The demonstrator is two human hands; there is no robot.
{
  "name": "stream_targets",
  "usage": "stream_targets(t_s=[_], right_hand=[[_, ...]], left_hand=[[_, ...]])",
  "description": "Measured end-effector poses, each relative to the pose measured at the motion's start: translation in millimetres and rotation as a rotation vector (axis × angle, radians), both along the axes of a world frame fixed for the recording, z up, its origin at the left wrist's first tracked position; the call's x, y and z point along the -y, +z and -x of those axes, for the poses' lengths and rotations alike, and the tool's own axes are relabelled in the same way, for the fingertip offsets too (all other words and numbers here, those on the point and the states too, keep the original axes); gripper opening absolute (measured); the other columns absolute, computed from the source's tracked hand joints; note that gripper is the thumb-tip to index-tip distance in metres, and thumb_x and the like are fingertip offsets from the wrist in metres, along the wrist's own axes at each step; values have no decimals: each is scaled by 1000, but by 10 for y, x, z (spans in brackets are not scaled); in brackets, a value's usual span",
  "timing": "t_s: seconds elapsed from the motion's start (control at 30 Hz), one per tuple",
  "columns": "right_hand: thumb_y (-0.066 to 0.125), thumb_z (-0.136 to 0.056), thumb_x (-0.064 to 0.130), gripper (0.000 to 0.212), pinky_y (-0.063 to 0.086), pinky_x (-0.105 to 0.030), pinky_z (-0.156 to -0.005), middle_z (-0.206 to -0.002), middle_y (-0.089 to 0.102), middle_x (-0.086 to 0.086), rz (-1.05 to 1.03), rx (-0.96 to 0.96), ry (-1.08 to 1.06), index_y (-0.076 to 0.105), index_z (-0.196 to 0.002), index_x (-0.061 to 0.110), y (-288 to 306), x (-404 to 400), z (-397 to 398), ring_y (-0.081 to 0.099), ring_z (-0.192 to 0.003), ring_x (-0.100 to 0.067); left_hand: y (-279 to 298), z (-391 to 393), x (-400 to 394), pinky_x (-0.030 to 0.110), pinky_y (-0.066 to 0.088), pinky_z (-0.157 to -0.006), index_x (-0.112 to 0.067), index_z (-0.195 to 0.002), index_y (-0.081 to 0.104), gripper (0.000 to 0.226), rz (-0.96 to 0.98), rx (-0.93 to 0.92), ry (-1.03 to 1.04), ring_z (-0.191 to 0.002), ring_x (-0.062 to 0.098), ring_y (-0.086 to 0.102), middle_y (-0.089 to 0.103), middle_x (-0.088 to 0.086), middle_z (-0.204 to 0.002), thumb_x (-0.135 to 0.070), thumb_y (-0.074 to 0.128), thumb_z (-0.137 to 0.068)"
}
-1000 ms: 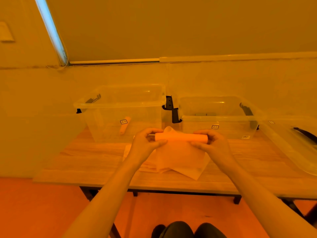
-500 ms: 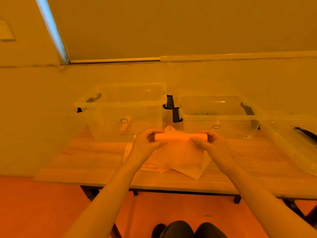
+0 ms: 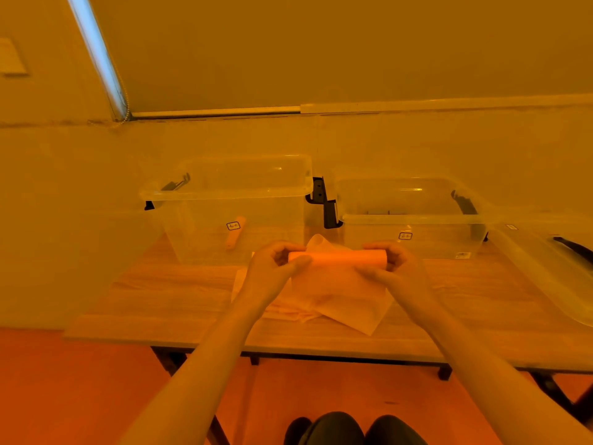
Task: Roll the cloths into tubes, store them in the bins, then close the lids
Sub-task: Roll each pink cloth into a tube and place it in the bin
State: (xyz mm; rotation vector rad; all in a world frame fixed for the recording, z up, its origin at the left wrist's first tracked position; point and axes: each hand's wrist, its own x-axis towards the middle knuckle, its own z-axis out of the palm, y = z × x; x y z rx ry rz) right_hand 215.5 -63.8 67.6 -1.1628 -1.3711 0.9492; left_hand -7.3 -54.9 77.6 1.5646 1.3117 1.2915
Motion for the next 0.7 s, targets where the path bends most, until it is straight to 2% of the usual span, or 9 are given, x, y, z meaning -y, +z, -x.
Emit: stream_targets(t_s=[0.1,0.27,0.4,0.47,0.6,0.7], right_hand=[[76,-77,13,34,53,-16,-61,-104,62,12,-9,26,0,61,-105,25,-3,5,5,61,-91,-4],[77,-76,18,26,50,-15,-57,-96,62,11,-16,46,-44,59,-92,28,-14,2,23,60,-84,-3],[77,-76,11,26,53,-15,-61,-104,65,8,-42,31,-19,64,-96,21,-31,-13,0,62,-92,-4],[76,-77,8,27,53,-14,-62,-104,66,7,-47,19,-3,64,-98,18,-35,-16,-8,64,-89,-1],[75,-79,10,25,54,-18,-62,-104,66,6,-35,13,-41,65,-99,22,-52,-44,-17,63,-91,-4],[74,-80,13,25,54,-20,-63,-106,64,7,-18,19,-64,66,-102,21,-46,-58,-29,61,-96,-7]], left_hand=[[-6,11,-18,18,53,-70,-19,-99,70,14,5,25,33,-95,9,63,68,-4,-100,-22,69,-86],[8,9,-4,14,48,-65,-21,-107,67,23,-11,-25,12,-92,0,58,62,-15,-102,-20,72,-84],[-24,18,-14,15,50,-65,-26,-98,67,13,4,-11,18,-92,1,60,65,-11,-100,-23,69,-86],[-35,19,-14,14,50,-65,-28,-94,67,9,2,2,22,-91,1,61,66,-11,-98,-23,68,-86],[-39,9,-7,9,51,-64,-22,-103,67,23,-29,-31,-14,-89,-2,59,62,-16,-99,-14,72,-82],[-35,19,-14,11,53,-66,-23,-104,65,27,-29,-43,-43,-92,0,59,62,-14,-101,-11,73,-81]])
